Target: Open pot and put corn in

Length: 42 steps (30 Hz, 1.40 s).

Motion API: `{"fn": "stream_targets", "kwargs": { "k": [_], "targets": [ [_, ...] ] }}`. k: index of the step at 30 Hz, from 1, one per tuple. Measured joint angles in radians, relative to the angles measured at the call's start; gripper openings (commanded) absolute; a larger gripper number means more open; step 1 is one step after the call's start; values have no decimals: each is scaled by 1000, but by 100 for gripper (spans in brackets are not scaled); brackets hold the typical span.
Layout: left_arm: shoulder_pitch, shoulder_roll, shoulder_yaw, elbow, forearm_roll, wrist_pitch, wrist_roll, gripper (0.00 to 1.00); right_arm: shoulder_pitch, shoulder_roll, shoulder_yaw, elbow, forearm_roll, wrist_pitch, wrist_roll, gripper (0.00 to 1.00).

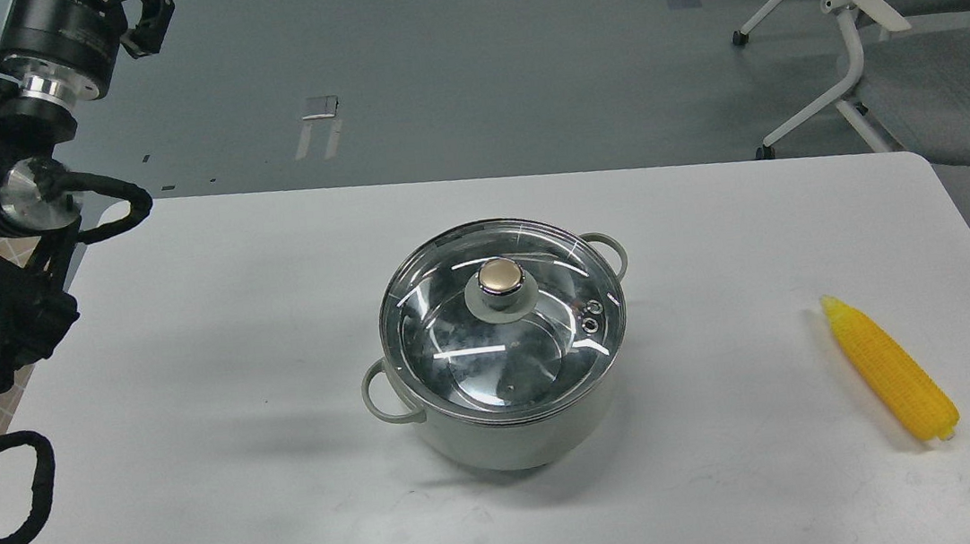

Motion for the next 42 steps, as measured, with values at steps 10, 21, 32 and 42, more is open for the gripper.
{"fn": "stream_targets", "kwargs": {
  "k": [10,21,32,42],
  "targets": [
    [38,52,19,-49,0,-75,-1,98,13,16,-2,10,2,0,-1,100],
    [38,37,21,-43,3,-85,-9,97,-8,14,0,6,2,0,-2,100],
    [37,231,180,-392,384,13,-8,92,-47,17,3,8,2,0,13,100],
    [39,225,300,-740,1131,32,-19,87,-78,16,45,8,37,0,42,100]
  ]
}}
